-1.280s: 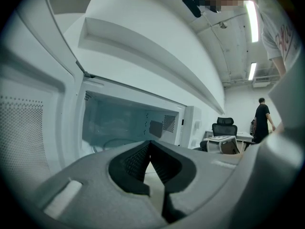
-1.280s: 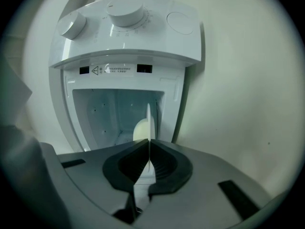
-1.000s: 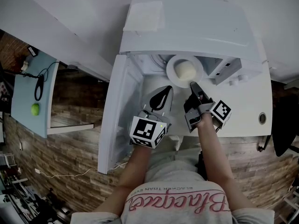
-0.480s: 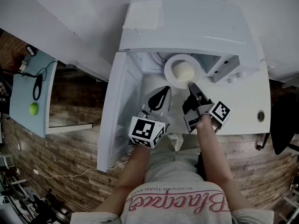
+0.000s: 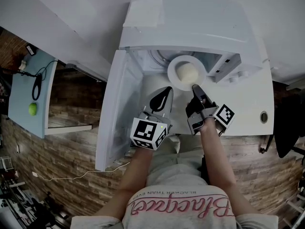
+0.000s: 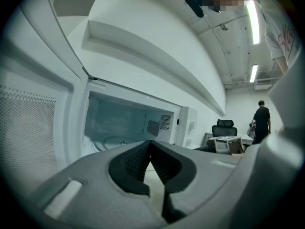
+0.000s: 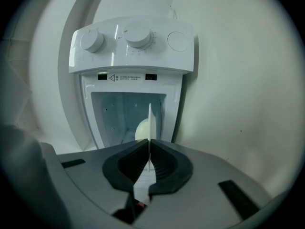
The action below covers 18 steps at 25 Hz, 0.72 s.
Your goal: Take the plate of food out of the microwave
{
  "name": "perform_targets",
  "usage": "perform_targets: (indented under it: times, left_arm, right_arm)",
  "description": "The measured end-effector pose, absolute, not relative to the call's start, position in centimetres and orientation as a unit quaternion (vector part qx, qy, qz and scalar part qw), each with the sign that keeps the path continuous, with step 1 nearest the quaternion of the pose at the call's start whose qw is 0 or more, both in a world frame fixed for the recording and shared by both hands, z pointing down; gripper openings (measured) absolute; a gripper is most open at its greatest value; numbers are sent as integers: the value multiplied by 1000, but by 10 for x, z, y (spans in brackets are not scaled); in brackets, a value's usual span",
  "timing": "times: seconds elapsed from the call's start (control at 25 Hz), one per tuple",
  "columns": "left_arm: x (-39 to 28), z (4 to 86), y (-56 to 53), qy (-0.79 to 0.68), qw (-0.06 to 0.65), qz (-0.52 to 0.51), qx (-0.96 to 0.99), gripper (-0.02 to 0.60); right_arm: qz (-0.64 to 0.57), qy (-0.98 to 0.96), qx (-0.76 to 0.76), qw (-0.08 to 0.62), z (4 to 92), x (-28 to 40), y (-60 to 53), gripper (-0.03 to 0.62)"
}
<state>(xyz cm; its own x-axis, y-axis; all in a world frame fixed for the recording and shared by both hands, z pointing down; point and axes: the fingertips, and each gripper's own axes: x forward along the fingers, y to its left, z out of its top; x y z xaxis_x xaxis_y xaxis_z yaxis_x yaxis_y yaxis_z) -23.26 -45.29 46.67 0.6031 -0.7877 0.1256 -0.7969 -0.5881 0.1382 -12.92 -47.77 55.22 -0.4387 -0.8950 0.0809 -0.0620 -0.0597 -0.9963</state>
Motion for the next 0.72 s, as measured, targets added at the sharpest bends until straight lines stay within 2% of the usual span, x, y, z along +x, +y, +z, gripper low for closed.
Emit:
perform_targets:
  times: [0.72]
  left_arm:
    - [-230, 464, -430, -473, 95, 14, 876, 6]
  right_arm:
    - [-602, 614, -385, 335, 544, -120, -451, 20]
